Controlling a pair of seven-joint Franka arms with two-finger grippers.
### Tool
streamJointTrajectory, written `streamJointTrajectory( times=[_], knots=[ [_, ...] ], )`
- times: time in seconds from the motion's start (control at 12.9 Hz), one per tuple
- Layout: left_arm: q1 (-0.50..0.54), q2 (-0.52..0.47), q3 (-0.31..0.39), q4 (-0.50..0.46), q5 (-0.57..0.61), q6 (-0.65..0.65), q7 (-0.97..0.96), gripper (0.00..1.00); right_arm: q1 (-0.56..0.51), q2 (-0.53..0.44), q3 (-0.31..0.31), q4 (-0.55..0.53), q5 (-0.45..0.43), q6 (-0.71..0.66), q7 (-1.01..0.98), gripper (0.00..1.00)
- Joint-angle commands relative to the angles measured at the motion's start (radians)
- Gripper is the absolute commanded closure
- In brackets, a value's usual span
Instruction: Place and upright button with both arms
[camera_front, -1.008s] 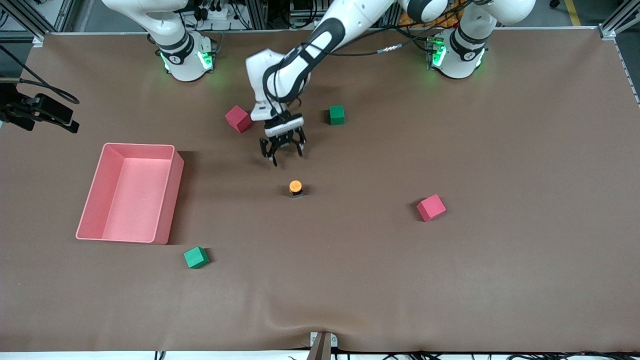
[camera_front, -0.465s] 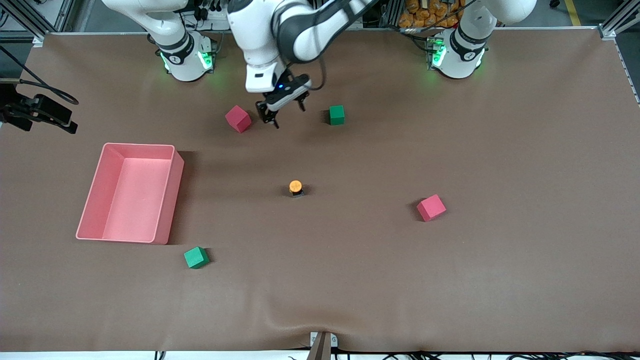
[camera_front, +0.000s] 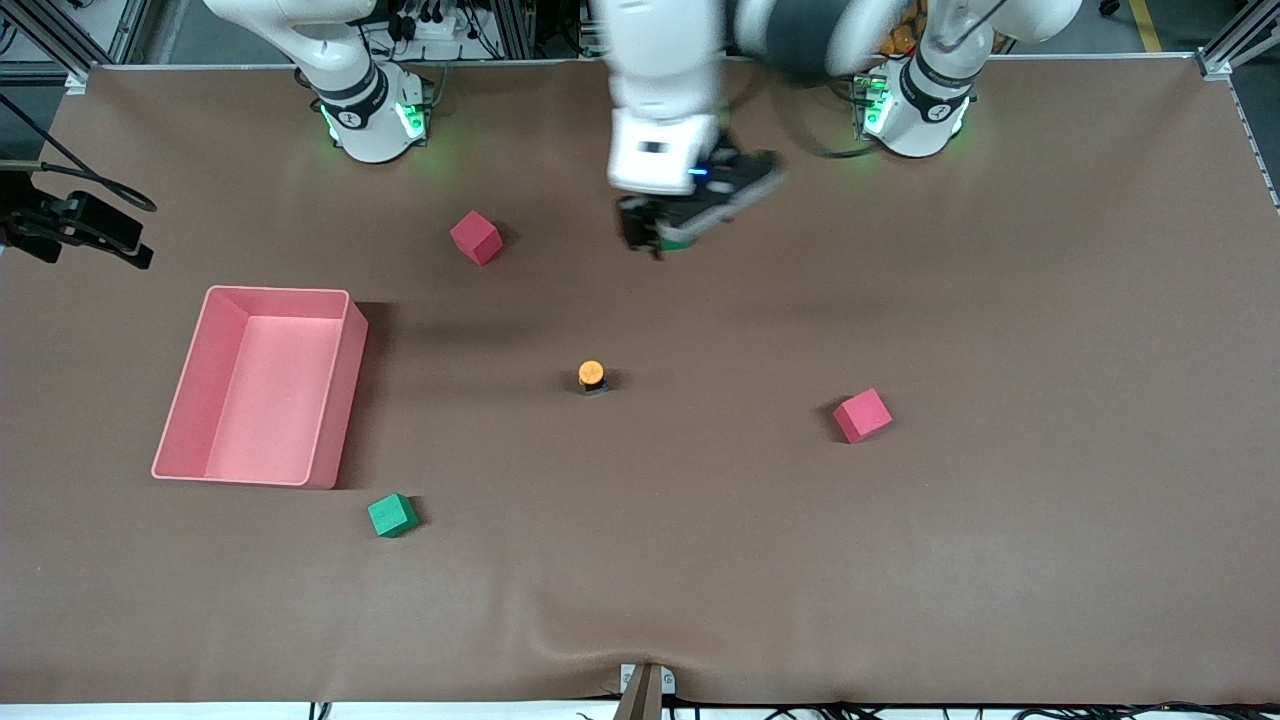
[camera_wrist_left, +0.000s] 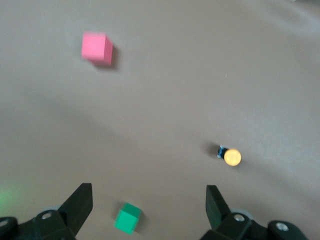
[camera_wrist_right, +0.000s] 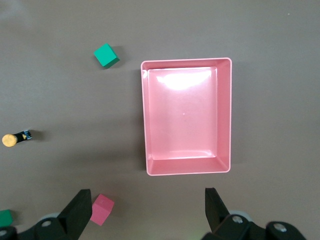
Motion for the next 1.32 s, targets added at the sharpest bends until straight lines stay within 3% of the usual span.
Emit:
streamJointTrajectory(
  times=[0.0, 0.47, 0.78, 0.93, 1.09, 1.24],
  knots=[
    [0.148, -0.087, -0.013, -0.038, -0.033, -0.084, 0.233, 0.0, -0.01, -0.002, 0.008, -0.002, -0.017, 0.0, -0.012, 0.0],
    [0.414, -0.146, -0.022, -0.038, -0.027, -0.123, 0.672, 0.0, -0.008, -0.005, 0.008, -0.01, -0.018, 0.0, -0.005, 0.0],
    [0.575, -0.225, -0.013, -0.066, -0.09, -0.169, 1.005, 0.0, -0.008, -0.005, 0.008, -0.01, -0.02, 0.0, -0.003, 0.0],
    [0.646, -0.286, -0.01, -0.142, -0.125, -0.181, 1.128, 0.0, -0.008, -0.004, 0.01, -0.01, -0.02, 0.001, -0.003, 0.0],
    [0.652, -0.381, -0.002, -0.274, -0.125, -0.177, 1.142, 0.0, -0.009, -0.005, 0.01, -0.01, -0.02, 0.0, -0.002, 0.0],
    [0.684, -0.405, -0.008, -0.317, -0.125, -0.16, 1.147, 0.0, -0.013, -0.005, 0.01, -0.01, -0.02, -0.002, -0.002, 0.0]
  ],
)
